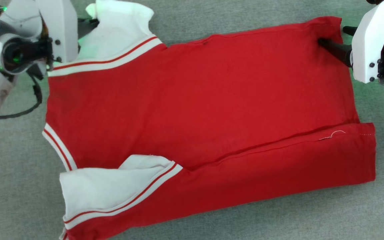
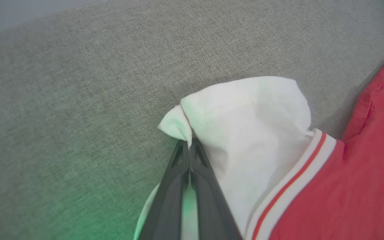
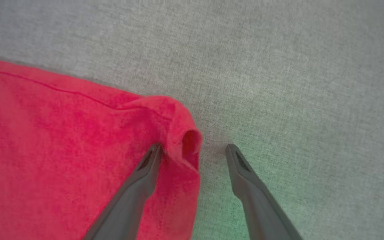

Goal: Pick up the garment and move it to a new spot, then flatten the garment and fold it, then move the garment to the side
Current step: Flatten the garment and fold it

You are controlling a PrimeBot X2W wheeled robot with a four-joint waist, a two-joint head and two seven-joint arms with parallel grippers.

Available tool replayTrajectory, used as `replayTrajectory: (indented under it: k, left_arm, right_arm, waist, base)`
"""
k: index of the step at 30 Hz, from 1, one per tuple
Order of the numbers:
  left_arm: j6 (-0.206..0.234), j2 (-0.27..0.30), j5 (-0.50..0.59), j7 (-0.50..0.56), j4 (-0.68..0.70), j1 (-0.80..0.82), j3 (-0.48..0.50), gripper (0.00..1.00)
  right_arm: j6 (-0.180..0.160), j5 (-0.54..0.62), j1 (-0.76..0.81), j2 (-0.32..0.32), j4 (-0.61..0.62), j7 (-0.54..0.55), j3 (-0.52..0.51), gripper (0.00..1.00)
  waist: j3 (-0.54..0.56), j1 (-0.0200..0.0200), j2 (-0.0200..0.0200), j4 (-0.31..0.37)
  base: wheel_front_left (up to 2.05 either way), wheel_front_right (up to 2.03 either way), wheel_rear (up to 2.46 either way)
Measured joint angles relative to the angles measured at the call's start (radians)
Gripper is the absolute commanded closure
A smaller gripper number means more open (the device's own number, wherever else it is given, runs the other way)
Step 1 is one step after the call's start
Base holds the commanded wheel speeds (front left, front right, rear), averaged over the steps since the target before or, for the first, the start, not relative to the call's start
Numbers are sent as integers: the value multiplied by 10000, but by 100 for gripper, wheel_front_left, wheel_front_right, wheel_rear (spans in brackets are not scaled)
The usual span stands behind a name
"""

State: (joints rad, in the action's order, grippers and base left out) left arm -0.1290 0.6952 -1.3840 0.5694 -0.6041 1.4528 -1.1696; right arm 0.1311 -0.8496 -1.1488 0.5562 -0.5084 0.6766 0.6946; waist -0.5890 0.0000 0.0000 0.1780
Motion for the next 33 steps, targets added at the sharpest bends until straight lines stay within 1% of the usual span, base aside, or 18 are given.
replayTrajectory:
  k: [1,2,3,7,10,15,19,25,29,33]
  left_arm:
    - [0,-52,-29,-73,-2,23,-50,100]
    - [0,-107,-54,-144,-2,27,-111,100]
    - [0,-161,-73,-257,10,21,-159,100]
    - [0,-326,-230,-823,173,-91,-301,100]
    - [0,-297,-324,-1432,481,-250,-385,100]
    - [0,-88,-416,-2742,1360,-686,-510,100]
    - [0,378,-658,-3666,2395,-1180,-583,100]
    - [0,1273,-587,-4792,4297,-2166,-846,100]
    - [0,1870,-328,-5463,5440,-2955,-972,100]
    - [0,2401,15,-6159,6249,-3886,-1047,100]
  right_arm:
    - [0,-90,-66,17,-81,4,104,65]
    - [0,-148,-111,50,-130,4,207,90]
    - [0,-213,-133,81,-184,-42,278,100]
    - [0,-550,-138,140,-326,-428,568,100]
    - [0,-732,-60,387,-313,-874,709,100]
    - [0,-1317,582,980,472,-1712,1118,100]
    - [0,-1766,1291,1689,1212,-2144,1542,100]
    - [0,-2226,2332,2686,2115,-2621,1981,100]
    - [0,-2506,3038,3392,2602,-2844,2090,100]
    - [0,-2709,3680,3969,2945,-3081,2057,100]
  waist:
    - [1,0,0,-46]
    - [10,-1,0,-90]
    - [32,0,0,-129]
    - [252,0,0,-257]
    - [519,0,0,-374]
    - [1130,0,0,-628]
    - [1687,0,0,-859]
    - [2453,0,0,-1231]
    - [2797,0,0,-1536]
    - [3049,0,0,-1796]
  base:
    - [0,0,0]
    - [0,0,0]
    - [0,0,0]
    - [0,0,0]
    - [0,0,0]
    - [0,0,0]
    - [0,0,0]
    - [0,0,0]
    - [0,0,0]
    - [0,0,0]
